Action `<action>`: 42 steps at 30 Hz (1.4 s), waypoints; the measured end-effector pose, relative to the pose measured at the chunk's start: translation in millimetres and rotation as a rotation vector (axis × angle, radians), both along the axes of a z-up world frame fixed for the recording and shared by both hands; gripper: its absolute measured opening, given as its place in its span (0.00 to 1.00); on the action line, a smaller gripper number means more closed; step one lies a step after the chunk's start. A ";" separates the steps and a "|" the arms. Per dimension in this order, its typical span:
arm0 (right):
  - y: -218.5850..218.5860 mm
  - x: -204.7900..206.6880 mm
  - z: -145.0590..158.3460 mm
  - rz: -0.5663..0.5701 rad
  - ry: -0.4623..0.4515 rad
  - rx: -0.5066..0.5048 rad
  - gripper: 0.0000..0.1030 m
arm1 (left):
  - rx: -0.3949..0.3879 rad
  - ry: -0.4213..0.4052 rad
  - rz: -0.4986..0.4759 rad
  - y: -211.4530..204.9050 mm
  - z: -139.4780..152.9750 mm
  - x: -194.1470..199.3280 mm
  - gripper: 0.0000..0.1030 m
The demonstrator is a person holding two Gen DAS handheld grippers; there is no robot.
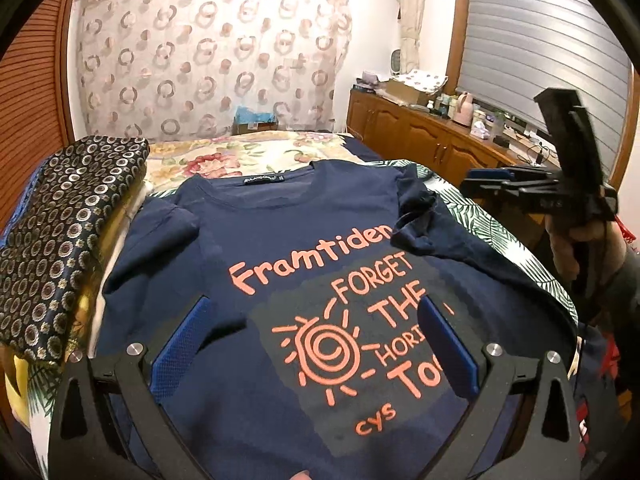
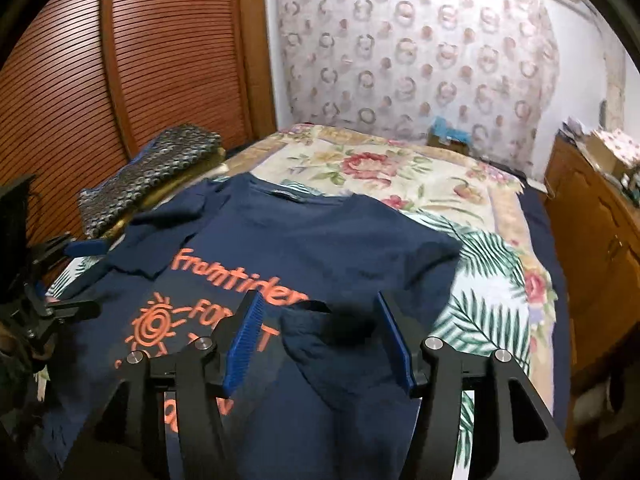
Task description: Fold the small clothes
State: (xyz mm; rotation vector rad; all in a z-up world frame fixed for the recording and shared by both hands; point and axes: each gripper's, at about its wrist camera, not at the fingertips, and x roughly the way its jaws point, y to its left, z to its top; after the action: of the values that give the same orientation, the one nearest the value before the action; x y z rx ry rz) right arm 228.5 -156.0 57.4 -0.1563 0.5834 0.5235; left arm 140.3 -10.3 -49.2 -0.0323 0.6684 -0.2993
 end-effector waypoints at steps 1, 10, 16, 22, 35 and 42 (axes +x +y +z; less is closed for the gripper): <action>-10.1 4.8 -2.2 -0.032 0.015 0.009 0.57 | -0.005 0.001 0.002 0.9 -0.4 -1.6 1.00; -31.4 41.3 -18.3 -0.162 0.105 0.044 0.57 | -0.028 -0.009 0.026 8.5 -4.1 -8.4 1.00; 8.9 42.7 -22.7 -0.045 0.114 0.041 0.57 | -0.028 -0.016 0.042 15.6 -3.4 -15.1 1.00; 43.7 32.2 -41.9 0.045 0.123 -0.059 0.49 | -0.027 -0.017 0.059 22.1 -5.5 -18.4 1.00; 48.8 36.2 -39.3 0.032 0.088 -0.145 0.05 | -0.053 -0.009 0.095 40.3 -13.5 -20.2 1.00; 20.3 -4.8 -43.7 0.139 0.096 -0.176 0.05 | -0.063 -0.017 0.118 50.1 -11.5 -20.4 1.00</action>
State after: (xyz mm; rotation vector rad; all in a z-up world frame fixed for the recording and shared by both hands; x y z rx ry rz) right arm 223.7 -135.7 13.7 -0.3418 0.7162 0.6162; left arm 119.9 39.8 -60.7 -0.1289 0.6371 -0.2067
